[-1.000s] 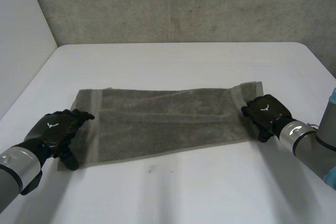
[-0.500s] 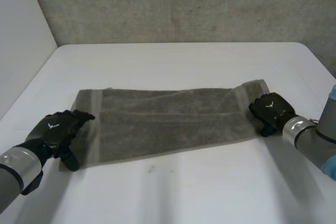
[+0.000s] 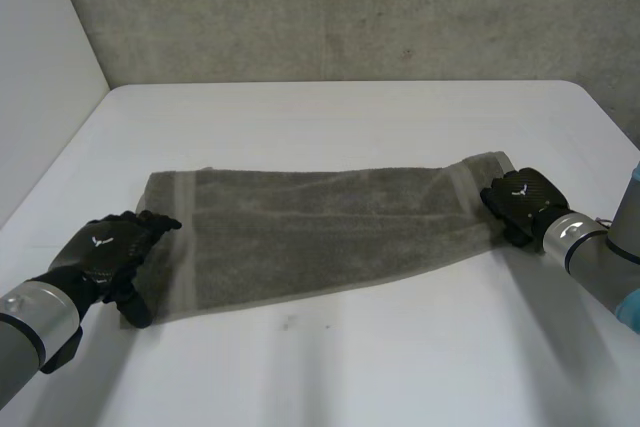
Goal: Fold the towel.
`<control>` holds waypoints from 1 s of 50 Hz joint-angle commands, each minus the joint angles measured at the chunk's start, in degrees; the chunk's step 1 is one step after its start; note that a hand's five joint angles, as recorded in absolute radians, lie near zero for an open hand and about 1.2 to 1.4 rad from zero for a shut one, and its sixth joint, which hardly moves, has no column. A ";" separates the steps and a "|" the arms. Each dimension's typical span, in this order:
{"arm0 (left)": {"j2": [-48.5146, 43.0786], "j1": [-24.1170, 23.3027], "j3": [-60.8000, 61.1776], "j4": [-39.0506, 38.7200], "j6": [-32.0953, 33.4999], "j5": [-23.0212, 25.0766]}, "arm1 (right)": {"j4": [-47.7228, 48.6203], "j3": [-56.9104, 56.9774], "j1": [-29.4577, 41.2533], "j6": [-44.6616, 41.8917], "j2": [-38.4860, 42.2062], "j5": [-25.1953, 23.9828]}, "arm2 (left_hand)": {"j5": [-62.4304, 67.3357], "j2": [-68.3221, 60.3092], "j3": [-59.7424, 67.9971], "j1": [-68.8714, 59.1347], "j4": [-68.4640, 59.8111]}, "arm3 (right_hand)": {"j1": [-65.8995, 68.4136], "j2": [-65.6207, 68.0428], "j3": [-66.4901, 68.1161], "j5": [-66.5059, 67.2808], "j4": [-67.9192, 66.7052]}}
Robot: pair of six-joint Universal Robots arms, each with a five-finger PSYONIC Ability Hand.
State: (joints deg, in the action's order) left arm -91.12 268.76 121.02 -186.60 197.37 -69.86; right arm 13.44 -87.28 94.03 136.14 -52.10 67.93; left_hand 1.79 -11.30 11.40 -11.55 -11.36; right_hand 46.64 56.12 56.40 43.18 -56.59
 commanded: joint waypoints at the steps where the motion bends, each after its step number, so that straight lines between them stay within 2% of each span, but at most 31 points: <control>1: -0.02 0.01 0.01 -0.08 -0.06 -0.01 | 0.01 0.09 0.02 0.26 -0.02 0.00 | 0.44 -0.94 0.83 -0.69 -0.88 | 18.10 8.63 8.35 11.57 -8.16; 3: -0.02 0.01 0.10 0.01 -0.06 -0.10 | 0.01 0.09 0.02 0.18 -0.02 0.09 | 0.44 -0.94 0.83 -0.69 -0.88 | 19.79 10.32 10.04 13.25 -9.84; 5: 0.07 0.10 0.53 0.01 0.03 -0.27 | -0.43 0.09 0.02 0.26 -0.28 0.27 | 0.44 -0.94 0.83 -0.69 -0.88 | 33.29 23.82 23.54 26.75 -23.35; 11: 0.77 0.37 2.56 0.10 0.03 -0.45 | -2.28 -0.79 0.11 2.02 -3.19 0.71 | 0.94 -1.44 1.33 -1.19 -1.38 | 33.36 23.88 23.60 26.82 -23.41; 14: 0.77 1.33 3.52 0.10 0.21 -0.45 | -5.79 -1.05 0.11 5.71 -6.44 1.76 | 2.29 -2.79 2.68 -2.54 -2.73 | 33.36 23.88 23.60 26.82 -23.41; 16: 0.77 2.73 3.96 0.27 0.64 -0.28 | -9.47 -1.05 0.28 9.91 -9.06 2.29 | 4.96 -5.46 5.35 -5.21 -5.40 | 33.36 23.88 23.60 26.82 -23.41; 21: 0.77 4.23 4.84 0.54 1.96 -0.01 | -11.42 -1.66 0.54 13.35 -11.18 1.50 | 12.87 -13.36 13.26 -13.12 -13.30 | 33.36 23.88 23.60 26.82 -23.41; 33: -1.16 5.64 5.28 -0.60 5.22 0.43 | -11.15 -3.77 0.63 13.01 -11.18 1.41 | 13.90 -14.39 14.29 -14.14 -14.33 | 33.36 23.88 23.60 26.82 -23.41; 36: -3.53 5.64 5.02 -2.27 5.66 0.34 | -11.07 -4.04 0.63 13.01 -11.18 1.41 | 13.90 -14.39 14.29 -14.14 -14.33 | 33.36 23.88 23.60 26.82 -23.41; 41: -5.73 5.46 4.75 -6.13 6.27 0.43 | -10.98 -4.48 0.63 12.92 -11.18 1.32 | 21.28 -21.78 21.67 -21.53 -21.72 | 33.36 23.88 23.60 26.82 -23.41; 50: -7.05 4.58 4.40 -9.57 6.27 0.43 | -10.98 -5.18 0.63 11.43 -11.18 1.32 | 21.47 -21.96 21.86 -21.71 -21.90 | 33.36 23.88 23.60 26.82 -23.41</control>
State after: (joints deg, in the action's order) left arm -97.43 273.81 125.65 -194.20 203.68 -69.44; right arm 2.47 -92.11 94.66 148.55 -63.27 69.27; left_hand 18.68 -28.69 28.68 -28.69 -28.69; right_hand 55.30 67.20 67.69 56.16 -68.29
